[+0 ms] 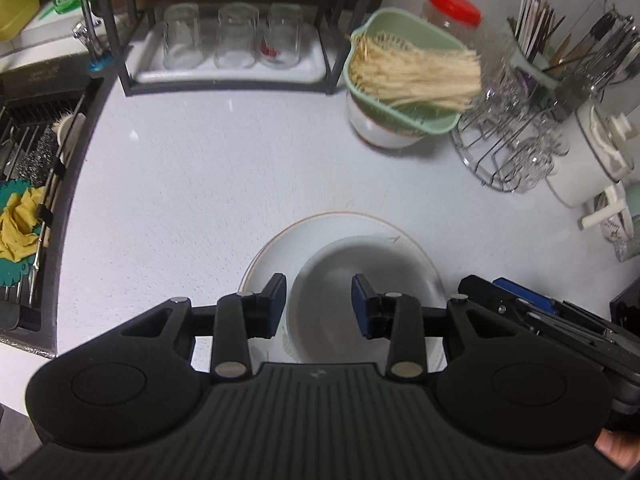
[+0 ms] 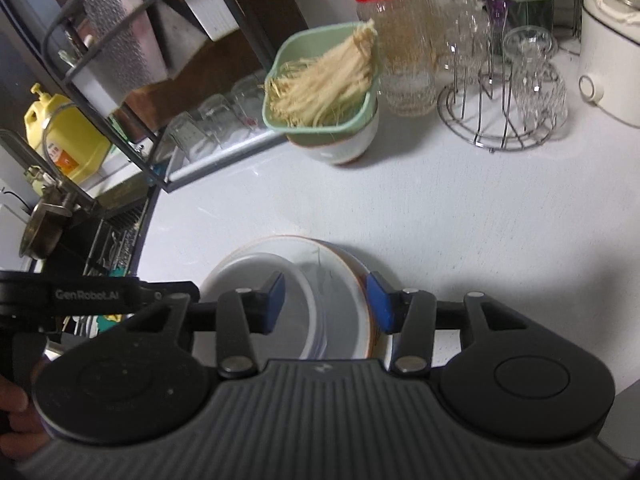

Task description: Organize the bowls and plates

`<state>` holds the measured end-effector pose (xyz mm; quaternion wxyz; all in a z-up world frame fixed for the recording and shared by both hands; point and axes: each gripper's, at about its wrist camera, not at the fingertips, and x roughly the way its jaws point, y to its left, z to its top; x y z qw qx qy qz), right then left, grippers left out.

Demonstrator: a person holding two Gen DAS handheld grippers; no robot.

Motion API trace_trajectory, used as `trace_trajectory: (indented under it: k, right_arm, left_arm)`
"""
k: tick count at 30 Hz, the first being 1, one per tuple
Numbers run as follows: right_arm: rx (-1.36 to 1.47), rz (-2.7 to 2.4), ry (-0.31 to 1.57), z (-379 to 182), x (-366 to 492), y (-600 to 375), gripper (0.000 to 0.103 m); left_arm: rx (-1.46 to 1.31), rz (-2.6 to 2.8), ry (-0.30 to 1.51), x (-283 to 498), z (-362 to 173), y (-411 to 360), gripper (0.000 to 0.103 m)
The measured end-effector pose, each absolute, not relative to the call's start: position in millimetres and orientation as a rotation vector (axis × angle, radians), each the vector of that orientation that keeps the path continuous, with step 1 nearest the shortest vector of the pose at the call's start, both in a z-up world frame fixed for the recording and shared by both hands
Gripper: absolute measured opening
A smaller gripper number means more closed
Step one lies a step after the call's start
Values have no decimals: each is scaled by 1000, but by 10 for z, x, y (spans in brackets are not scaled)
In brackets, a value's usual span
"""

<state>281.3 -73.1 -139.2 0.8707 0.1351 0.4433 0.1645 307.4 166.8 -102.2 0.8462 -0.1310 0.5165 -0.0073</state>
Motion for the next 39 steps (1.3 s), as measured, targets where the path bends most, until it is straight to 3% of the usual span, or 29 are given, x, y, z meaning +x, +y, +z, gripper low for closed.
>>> trace_trajectory:
  k: [11,14,23,28,31,39]
  right_arm:
    - [261,390,792,-951,2412,-959,49]
    - [262,409,752,-829,2286,-1035,49]
    - [247,450,566,-359,1871,-1272,49]
    - [237,438,501,-249,1687,-1422,49]
    - [219,418,465,-233,1567,-1485,56]
    - [177,432,476,-318,1331,-1544,56]
  left_arm:
    - [-223,1,955,2577,-483,1504,43]
    - [-206,13,921,2413,-368,1427,59]
    - [-156,49,813,1903,-49,1217,84]
    - [-143,44,775,1677,30,1056,90]
    - [-129,48,743,1541,82,985,94]
    - [-27,45,688,1220,147,820,100]
